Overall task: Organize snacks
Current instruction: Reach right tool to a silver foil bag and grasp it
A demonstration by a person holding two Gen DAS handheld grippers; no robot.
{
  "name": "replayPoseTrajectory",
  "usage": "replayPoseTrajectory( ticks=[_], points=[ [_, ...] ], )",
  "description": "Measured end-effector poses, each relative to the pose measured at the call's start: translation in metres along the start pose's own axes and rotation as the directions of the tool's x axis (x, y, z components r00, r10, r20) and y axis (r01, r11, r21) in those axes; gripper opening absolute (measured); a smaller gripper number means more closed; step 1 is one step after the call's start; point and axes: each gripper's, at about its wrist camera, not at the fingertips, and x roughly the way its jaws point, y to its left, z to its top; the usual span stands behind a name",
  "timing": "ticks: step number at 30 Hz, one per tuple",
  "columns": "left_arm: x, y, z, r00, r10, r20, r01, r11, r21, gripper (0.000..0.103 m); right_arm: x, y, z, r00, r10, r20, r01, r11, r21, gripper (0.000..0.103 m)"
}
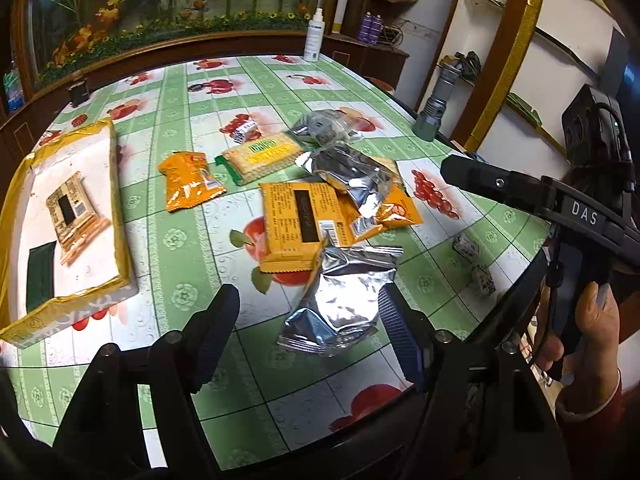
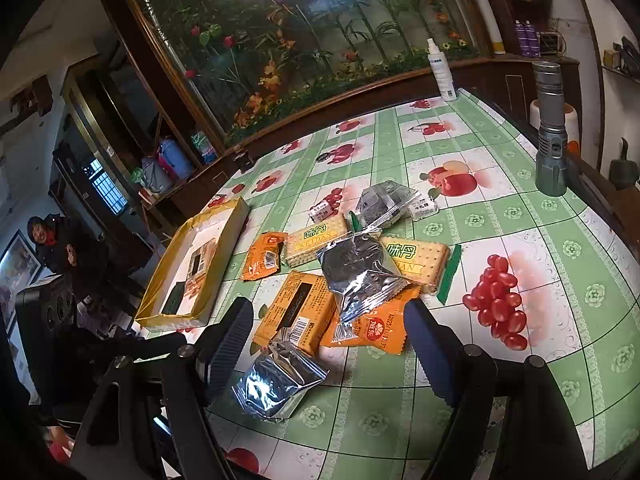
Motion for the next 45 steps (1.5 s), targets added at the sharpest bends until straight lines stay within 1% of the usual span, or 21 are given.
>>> replayPoseTrajectory(
  ticks=[1, 3, 6, 9, 11, 14, 18, 20, 23, 26, 31, 37, 40, 43, 45],
  points=[
    [0.001, -0.001, 0.000, 1.000, -0.009, -0.004, 0.009, 1.000, 0.000, 0.071, 0.000, -0.001, 0.000, 1.000, -0.002, 0.001, 0.002, 1.000, 0.002, 0.080],
    [0.003, -0.002, -0.001, 1.000, -0.002, -0.005, 0.002, 1.000, -0.003, 0.071, 0.000, -0.004, -0.001, 1.000, -0.005, 0.000, 0.005, 1.000, 0.004, 0.080],
    [0.004, -0.004, 0.001, 0.999, 0.054, 0.007, -0.054, 0.999, -0.010, 0.071, 0.001, -0.006, -0.002, 1.000, -0.004, -0.007, 0.004, 1.000, 0.011, 0.080],
    [0.005, -0.006, 0.001, 0.993, 0.115, 0.024, -0.114, 0.993, -0.022, 0.071, 0.002, -0.006, -0.002, 1.000, -0.005, -0.011, 0.005, 1.000, 0.007, 0.080],
    [0.008, -0.008, 0.001, 0.991, 0.130, 0.021, -0.129, 0.991, -0.028, 0.072, 0.003, -0.007, -0.002, 1.000, -0.009, -0.011, 0.009, 1.000, 0.004, 0.080],
    [0.013, -0.010, -0.001, 0.992, 0.124, 0.002, -0.124, 0.992, -0.032, 0.072, 0.004, -0.008, -0.002, 1.000, -0.014, -0.020, 0.015, 1.000, 0.003, 0.080],
    [0.015, -0.017, -0.002, 0.994, 0.112, -0.002, -0.112, 0.994, -0.017, 0.072, 0.006, -0.009, -0.002, 1.000, -0.017, -0.025, 0.017, 1.000, 0.004, 0.081],
    [0.016, -0.019, -0.004, 0.995, 0.100, -0.004, -0.100, 0.995, -0.006, 0.071, 0.007, -0.009, -0.002, 0.999, -0.026, -0.030, 0.026, 1.000, -0.005, 0.083],
    [0.018, -0.024, -0.005, 0.996, 0.089, -0.004, -0.089, 0.996, 0.022, 0.072, 0.015, -0.005, -0.002, 0.996, -0.048, -0.070, 0.044, 0.998, -0.051, 0.084],
    [0.023, -0.030, -0.004, 0.998, 0.068, -0.010, -0.067, 0.996, 0.059, 0.072, 0.023, 0.000, 0.000, 0.994, -0.046, -0.095, 0.038, 0.996, -0.086, 0.084],
    [0.039, -0.035, 0.001, 0.996, 0.078, -0.033, -0.075, 0.994, 0.085, 0.071, 0.045, 0.009, 0.007, 0.988, -0.068, -0.137, 0.046, 0.987, -0.155, 0.085],
    [0.057, -0.035, 0.003, 0.994, 0.091, -0.056, -0.085, 0.991, 0.100, 0.071, 0.079, 0.015, 0.024, 0.979, -0.129, -0.158, 0.081, 0.957, -0.277, 0.085],
    [0.064, -0.034, 0.002, 0.994, 0.085, -0.062, -0.078, 0.991, 0.108, 0.072, 0.098, 0.016, 0.031, 0.971, -0.162, -0.174, 0.096, 0.937, -0.335, 0.085],
    [0.066, -0.035, -0.001, 0.996, 0.067, -0.053, -0.060, 0.991, 0.119, 0.075, 0.117, 0.013, 0.033, 0.960, -0.186, -0.207, 0.099, 0.923, -0.371, 0.082],
    [0.067, -0.036, -0.002, 0.997, 0.049, -0.056, -0.042, 0.991, 0.124, 0.075, 0.128, 0.011, 0.030, 0.950, -0.218, -0.224, 0.116, 0.911, -0.395, 0.077]
  ],
)
